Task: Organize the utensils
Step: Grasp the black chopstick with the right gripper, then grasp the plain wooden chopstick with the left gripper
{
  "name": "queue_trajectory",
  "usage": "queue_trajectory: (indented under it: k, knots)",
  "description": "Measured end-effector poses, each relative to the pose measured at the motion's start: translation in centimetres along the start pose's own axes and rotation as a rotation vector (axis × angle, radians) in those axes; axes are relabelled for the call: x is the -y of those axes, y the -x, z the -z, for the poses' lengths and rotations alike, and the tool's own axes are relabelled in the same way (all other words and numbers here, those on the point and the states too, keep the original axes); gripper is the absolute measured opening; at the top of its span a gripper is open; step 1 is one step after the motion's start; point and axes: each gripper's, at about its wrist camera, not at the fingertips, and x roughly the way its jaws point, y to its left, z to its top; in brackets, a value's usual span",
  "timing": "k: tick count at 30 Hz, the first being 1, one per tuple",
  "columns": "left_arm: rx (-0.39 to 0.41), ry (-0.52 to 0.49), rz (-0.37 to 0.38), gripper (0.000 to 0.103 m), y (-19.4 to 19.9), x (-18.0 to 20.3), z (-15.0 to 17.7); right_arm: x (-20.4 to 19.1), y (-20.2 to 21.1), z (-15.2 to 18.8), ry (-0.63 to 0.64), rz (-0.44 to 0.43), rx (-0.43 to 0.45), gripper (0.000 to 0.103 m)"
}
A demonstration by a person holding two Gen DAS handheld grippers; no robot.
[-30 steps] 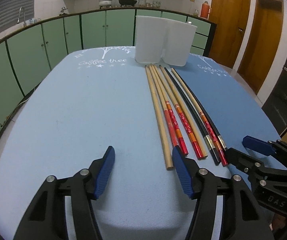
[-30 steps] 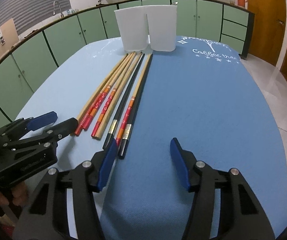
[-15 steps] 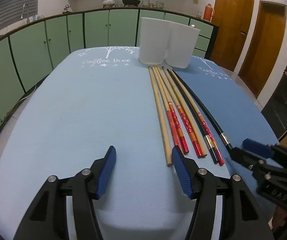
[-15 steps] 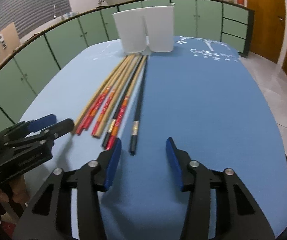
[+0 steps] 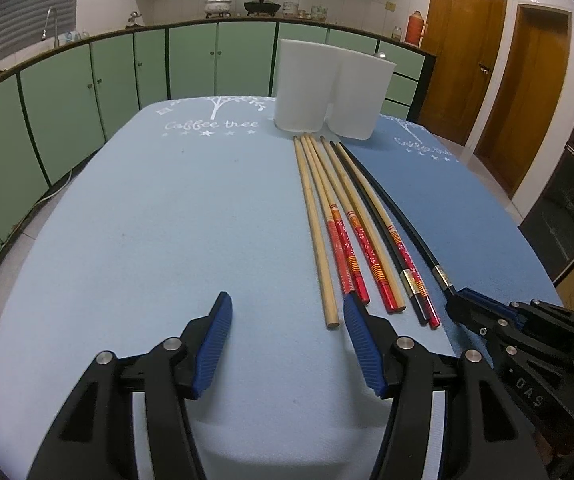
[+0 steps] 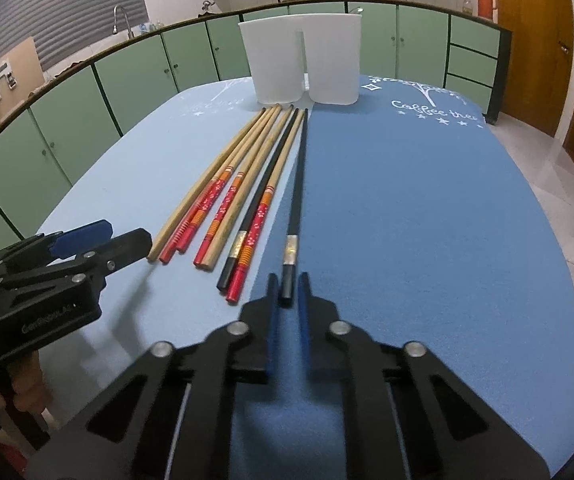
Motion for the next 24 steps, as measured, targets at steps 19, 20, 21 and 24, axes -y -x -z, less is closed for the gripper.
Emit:
queue_trajectory:
  k: [19,20,21,24]
  knots:
    - [-0.008,-0.011,-0.004,0.039,-0.5,0.8,0.5,3.1,0.3,-0.1,-0.1,0.064,0.006,0.006]
    - [-0.007,-0.014,-0.008,0.039,-0.6,0.9,0.5,3.2,0.3,-0.1,-0.101,0.063,0.005,0.006]
    - [-0.006,-0.017,-0.009,0.039,-0.6,0.9,0.5,3.1,0.2,-0.2,-0.101,0.064,0.005,0.006]
    - [-0.004,-0.019,-0.023,0.037,-0.7,0.9,0.5,3.1,0.2,-0.1,-0.102,0.063,0.004,0.006]
